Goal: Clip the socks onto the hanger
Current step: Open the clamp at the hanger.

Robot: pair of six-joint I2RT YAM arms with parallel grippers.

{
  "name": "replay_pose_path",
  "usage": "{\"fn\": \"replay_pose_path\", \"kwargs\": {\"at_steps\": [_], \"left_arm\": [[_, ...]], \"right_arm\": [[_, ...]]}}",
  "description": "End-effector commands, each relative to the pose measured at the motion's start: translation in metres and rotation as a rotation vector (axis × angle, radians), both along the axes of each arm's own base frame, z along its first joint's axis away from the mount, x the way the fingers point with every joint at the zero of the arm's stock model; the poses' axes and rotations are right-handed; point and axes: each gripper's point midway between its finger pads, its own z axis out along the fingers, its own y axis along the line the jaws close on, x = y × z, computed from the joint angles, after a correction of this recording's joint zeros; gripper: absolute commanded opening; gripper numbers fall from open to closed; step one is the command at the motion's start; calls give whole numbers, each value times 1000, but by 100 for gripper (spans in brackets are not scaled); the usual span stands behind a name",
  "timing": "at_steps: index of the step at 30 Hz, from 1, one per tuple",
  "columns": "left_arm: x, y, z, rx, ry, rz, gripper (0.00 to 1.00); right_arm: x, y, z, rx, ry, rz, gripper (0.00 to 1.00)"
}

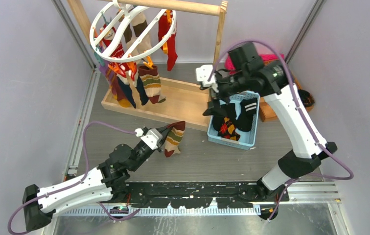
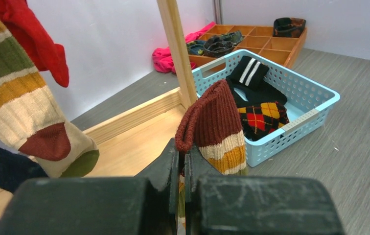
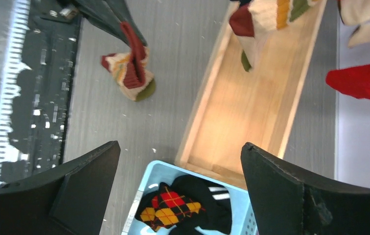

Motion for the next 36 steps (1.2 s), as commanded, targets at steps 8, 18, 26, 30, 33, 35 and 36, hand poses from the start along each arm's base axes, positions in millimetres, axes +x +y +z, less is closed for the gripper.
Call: {"fn": "replay_pose_path", "kwargs": {"at_steps": [8, 18, 26, 30, 33, 35, 36], "left_arm": [[-2, 30, 16, -132, -37, 43, 0], [-2, 51, 13, -112, -62, 101, 0], [1, 49, 11, -90, -70, 112, 0], [1, 50, 12, -87, -76, 114, 0], [2, 50, 12, -83, -77, 118, 0], [2, 50, 12, -81, -77, 121, 0], [2, 51, 11, -80, -76, 122, 0]], "right_arm": [[96, 81, 72, 423, -265, -358, 99], [161, 110, 94, 670, -276, -441, 100], [182, 121, 101, 754, -249, -361, 100], [181, 129, 98, 762, -217, -288, 97], [176, 133, 91, 747, -228, -212, 95], [174, 134, 90, 744, -240, -179, 94], [172, 135, 90, 744, -241, -160, 94]]}}
